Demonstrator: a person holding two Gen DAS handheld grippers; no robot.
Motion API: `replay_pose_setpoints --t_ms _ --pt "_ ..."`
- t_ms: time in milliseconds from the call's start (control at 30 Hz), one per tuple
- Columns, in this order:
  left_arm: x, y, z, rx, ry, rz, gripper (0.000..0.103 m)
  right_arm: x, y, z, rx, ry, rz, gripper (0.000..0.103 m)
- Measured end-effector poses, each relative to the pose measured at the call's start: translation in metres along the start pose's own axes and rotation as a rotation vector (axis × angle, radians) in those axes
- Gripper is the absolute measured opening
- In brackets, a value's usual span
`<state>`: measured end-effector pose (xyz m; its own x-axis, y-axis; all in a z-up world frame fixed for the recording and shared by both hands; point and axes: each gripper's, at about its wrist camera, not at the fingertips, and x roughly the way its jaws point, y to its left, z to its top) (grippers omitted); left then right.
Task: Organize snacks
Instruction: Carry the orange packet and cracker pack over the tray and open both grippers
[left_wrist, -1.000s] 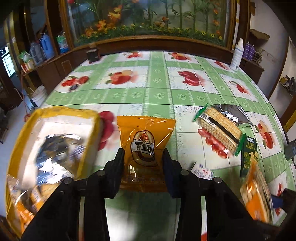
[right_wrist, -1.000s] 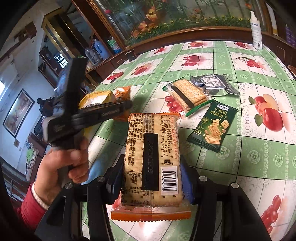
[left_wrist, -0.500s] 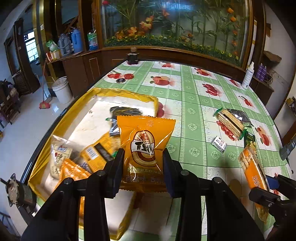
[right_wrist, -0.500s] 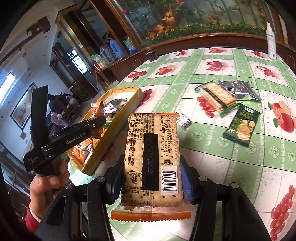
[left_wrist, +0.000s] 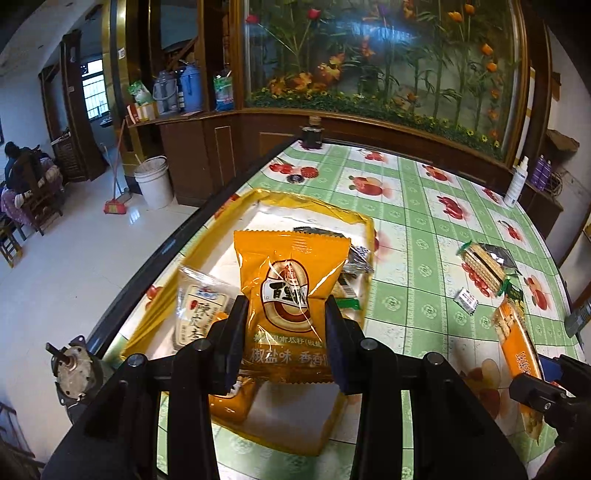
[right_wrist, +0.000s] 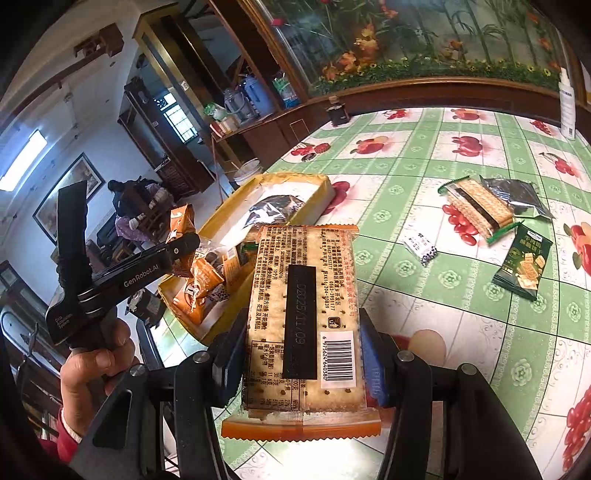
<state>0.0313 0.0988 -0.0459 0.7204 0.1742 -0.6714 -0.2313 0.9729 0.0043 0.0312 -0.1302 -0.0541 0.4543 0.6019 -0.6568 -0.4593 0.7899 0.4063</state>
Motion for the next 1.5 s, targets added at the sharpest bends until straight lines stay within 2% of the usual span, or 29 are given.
replay_pose_setpoints --t_ms 500,1133,1500 --pt "-0.002 0.026 0.0 -0.049 -0.006 0.026 0.037 0.0 0.013 0.004 0.002 -0.017 0.038 0.055" --pt "-0.004 0.01 -0.005 -0.003 -0.006 0.02 0.037 -0.01 0.014 0.006 0.009 -0.06 0.024 0.055" --pt "0.005 0.028 -0.006 -0.015 0.002 0.078 0.037 0.006 0.025 0.013 0.001 -0.045 0.05 0.055"
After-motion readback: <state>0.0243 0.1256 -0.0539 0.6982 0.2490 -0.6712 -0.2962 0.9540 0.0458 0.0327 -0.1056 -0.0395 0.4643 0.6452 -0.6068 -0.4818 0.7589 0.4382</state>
